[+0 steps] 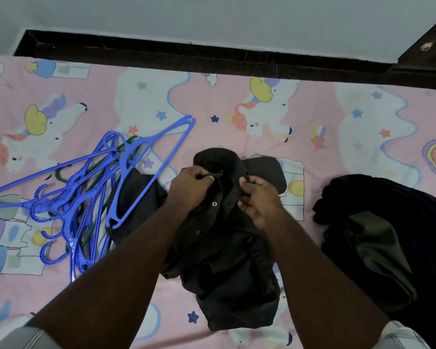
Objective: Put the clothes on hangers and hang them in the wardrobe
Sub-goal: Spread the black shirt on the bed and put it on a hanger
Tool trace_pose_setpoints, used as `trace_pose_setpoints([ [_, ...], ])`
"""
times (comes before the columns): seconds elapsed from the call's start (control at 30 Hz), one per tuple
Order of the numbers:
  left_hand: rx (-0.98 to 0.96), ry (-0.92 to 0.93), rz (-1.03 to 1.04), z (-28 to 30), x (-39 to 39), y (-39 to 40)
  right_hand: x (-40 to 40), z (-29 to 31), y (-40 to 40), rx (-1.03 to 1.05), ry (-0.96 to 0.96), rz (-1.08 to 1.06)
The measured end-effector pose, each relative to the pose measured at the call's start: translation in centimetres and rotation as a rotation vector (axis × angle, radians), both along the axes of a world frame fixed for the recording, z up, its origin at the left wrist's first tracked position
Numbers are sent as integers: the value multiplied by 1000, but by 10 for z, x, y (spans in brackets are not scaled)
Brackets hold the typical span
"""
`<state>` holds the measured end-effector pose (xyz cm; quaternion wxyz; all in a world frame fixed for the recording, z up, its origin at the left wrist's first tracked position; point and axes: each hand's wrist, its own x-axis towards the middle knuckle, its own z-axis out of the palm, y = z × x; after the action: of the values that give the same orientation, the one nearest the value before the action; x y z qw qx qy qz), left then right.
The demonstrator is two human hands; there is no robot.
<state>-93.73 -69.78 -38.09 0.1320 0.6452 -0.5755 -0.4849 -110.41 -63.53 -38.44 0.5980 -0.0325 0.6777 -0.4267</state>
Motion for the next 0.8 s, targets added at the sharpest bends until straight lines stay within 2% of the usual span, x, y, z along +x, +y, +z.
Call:
trace_pose_setpoints([
  [0.07,32,65,22,15,6,1,7,14,-2,-14,-46,-12],
  [0.2,2,80,52,47,17,3,19,50,-2,13,-154,-142],
  [0.4,-98,73,25,103,33,15,51,110,11,-68,-215,-92],
  [0.57,-186,150,5,149,45,31,84,156,23,-227,-116,-169],
  [0.67,-169,248,11,165,54,37,100,171,30,-280,-26,-198],
  [0.8,-159,278,27,174,63,42,117,179,38,-312,149,-182],
])
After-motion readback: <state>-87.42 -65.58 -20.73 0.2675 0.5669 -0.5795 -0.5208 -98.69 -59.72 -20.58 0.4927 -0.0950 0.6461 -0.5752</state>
